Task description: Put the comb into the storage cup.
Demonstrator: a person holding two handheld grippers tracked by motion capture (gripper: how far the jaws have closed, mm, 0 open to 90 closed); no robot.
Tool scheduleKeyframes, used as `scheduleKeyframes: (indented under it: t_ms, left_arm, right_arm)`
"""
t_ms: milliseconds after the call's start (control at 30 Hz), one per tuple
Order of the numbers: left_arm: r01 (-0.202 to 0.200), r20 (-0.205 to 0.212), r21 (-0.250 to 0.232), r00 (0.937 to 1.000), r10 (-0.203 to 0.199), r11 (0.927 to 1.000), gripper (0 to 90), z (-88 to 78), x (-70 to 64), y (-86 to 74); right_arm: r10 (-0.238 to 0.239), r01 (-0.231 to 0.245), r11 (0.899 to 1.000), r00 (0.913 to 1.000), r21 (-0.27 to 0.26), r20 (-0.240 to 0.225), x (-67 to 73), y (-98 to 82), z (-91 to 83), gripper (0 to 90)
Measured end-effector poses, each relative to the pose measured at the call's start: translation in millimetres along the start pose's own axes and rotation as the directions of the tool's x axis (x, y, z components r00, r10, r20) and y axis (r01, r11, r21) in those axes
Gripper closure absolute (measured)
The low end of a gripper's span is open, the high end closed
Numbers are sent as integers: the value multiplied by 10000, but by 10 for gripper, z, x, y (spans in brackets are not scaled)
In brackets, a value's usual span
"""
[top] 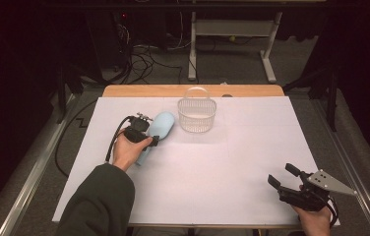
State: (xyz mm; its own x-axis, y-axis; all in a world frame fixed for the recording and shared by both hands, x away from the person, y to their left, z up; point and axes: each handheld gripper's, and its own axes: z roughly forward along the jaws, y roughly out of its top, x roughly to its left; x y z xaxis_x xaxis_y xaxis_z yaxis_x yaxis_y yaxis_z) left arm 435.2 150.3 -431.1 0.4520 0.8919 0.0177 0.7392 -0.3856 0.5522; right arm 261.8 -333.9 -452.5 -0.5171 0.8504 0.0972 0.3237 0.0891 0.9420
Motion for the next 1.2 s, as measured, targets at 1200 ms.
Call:
scheduleKeyframes:
  t_ms: [1200]
  left_arm:
    - [213,224,1594,9994,-251,9870,497,193,18,13]
  right_arm:
    - [123,-123,9999,9997,0,-211,-8,-5,9,201]
